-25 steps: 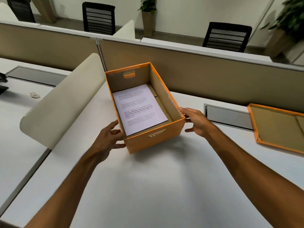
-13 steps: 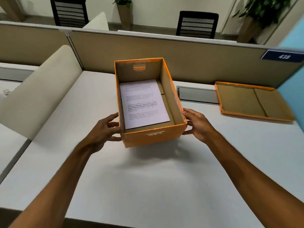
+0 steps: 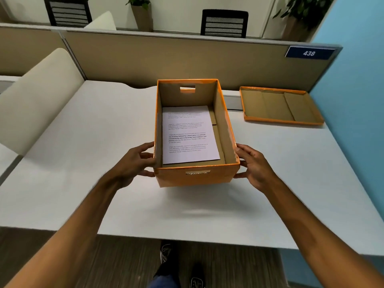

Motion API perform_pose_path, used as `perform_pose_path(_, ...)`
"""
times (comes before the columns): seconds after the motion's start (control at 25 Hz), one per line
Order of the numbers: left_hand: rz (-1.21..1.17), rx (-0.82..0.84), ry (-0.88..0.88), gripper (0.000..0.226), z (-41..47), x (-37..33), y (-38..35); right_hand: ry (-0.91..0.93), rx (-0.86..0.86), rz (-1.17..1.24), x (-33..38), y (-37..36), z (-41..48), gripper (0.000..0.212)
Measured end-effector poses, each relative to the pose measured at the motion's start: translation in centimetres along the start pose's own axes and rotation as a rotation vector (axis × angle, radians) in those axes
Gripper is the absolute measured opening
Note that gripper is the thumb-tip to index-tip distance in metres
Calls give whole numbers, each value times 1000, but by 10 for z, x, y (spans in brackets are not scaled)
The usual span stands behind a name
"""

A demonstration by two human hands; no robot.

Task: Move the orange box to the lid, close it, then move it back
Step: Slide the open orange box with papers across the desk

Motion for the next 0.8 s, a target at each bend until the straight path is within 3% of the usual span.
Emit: perform_pose_path(0.8, 104, 156, 70, 70, -34, 57, -17, -46, -122, 7, -75, -4, -85, 35)
Point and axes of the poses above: each hand's wrist, its own z-axis towards the middle knuckle, its own y-axis out of the back of the hand, x = y × z, the point moved 7 cm from there along z, towards the middle knuckle, and after that the axes turned 4 degrees about -x, right-handed, at the moved point
